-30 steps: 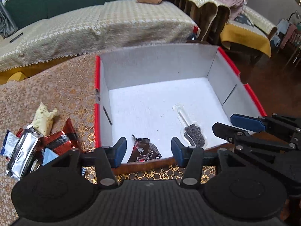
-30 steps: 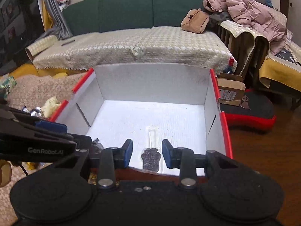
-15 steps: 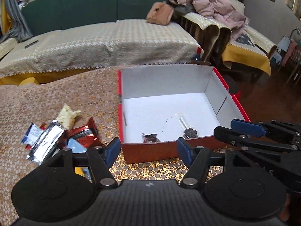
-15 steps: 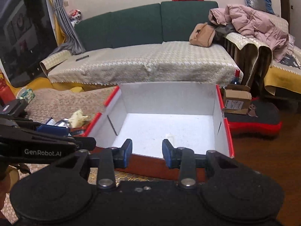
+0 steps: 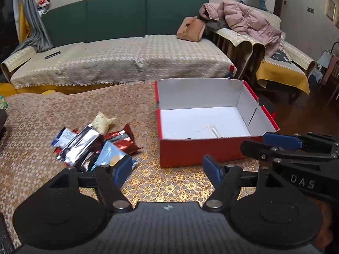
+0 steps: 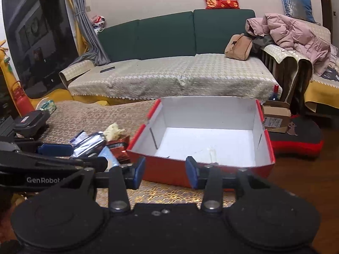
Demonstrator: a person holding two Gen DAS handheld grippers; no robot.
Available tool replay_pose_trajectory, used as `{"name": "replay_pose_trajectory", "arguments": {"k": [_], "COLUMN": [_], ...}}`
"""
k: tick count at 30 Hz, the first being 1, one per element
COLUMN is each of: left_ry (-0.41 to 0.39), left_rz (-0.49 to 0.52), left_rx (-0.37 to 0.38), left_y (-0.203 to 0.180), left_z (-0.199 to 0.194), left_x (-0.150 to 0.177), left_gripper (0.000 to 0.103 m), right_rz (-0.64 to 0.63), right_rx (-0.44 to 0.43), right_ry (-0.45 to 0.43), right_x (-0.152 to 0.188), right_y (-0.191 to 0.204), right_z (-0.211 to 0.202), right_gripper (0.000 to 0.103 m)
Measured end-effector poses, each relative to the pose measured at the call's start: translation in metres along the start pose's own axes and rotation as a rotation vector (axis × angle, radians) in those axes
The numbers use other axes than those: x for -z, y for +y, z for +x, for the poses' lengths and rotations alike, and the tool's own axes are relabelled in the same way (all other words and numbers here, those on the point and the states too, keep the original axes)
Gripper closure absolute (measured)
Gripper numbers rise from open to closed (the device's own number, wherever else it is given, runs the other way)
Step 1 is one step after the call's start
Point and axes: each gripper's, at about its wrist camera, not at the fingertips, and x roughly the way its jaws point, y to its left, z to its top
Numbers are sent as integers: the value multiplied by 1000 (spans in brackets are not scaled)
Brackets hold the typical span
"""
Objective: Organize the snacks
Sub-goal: 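Withdraw both grippers from the box back toward the snack pile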
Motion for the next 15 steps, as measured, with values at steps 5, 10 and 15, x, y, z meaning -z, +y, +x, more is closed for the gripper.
{"name": "replay_pose_trajectory", "arguments": {"k": [5,10,15], "left_ry": [-21,-34,-40], "left_rz": [-22,-80,-130], "left_rx": [-33,-64,-82], "left_y": [18,41,62], "left_z": [-19,-33,-42], "left_x": [26,49,61], "left_gripper": [27,19,16], "right_rz": [-17,-45,-80], "right_rx": [-25,-51,-71], "right_ry": [3,16,19], "right_x": [8,17,20], "right_y": [15,30,42], "right_z": [-8,-12,-15], "right_gripper": [54,54,50]}}
